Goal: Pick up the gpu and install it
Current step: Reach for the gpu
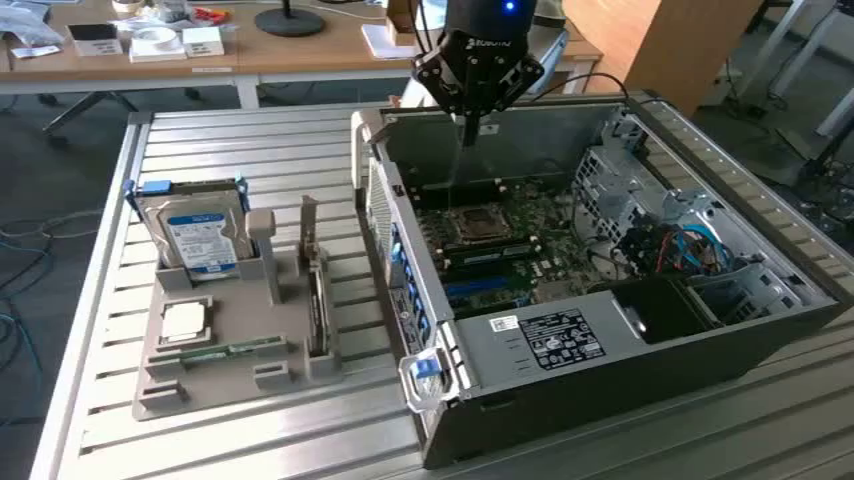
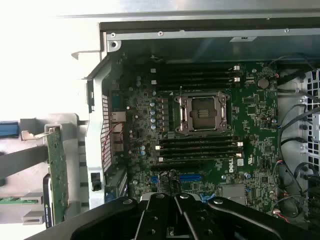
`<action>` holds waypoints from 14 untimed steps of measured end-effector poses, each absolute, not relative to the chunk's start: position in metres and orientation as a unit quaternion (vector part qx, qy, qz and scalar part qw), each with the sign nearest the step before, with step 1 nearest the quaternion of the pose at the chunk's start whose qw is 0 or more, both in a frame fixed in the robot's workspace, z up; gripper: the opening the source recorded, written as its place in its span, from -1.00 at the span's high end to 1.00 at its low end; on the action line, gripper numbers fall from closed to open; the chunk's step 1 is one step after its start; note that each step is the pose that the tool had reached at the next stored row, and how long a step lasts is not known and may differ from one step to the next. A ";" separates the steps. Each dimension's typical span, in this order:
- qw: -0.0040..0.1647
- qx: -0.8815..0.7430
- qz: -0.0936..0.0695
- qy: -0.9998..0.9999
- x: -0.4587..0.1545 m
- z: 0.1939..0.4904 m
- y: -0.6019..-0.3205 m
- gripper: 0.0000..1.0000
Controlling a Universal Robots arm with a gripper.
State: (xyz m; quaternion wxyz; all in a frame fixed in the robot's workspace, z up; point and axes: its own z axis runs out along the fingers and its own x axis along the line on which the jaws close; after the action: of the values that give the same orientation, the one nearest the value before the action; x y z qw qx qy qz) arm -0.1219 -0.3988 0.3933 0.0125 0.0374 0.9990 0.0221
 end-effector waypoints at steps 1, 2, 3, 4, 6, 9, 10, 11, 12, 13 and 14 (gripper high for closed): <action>0.012 0.037 0.022 0.999 -0.122 0.393 -0.399 0.79; 0.012 0.037 0.022 0.999 -0.122 0.393 -0.399 0.79; 0.012 0.037 0.022 0.999 -0.122 0.393 -0.399 0.79; 0.012 0.037 0.022 0.999 -0.122 0.393 -0.399 0.79; 0.012 0.037 0.022 0.999 -0.122 0.393 -0.399 0.79; 0.012 0.037 0.022 0.999 -0.123 0.393 -0.399 0.79; 0.012 0.037 0.022 0.999 -0.124 0.393 -0.399 0.79; 0.012 0.037 0.022 0.999 -0.125 0.393 -0.399 0.79; 0.012 0.037 0.022 0.999 -0.126 0.393 -0.399 0.79; 0.012 0.037 0.022 0.999 -0.127 0.393 -0.399 0.79; 0.012 0.037 0.022 0.999 -0.127 0.393 -0.399 0.79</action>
State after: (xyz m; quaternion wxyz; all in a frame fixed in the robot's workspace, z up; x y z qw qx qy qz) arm -0.1274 -0.3989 0.3933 0.0125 0.0374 0.9990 0.0221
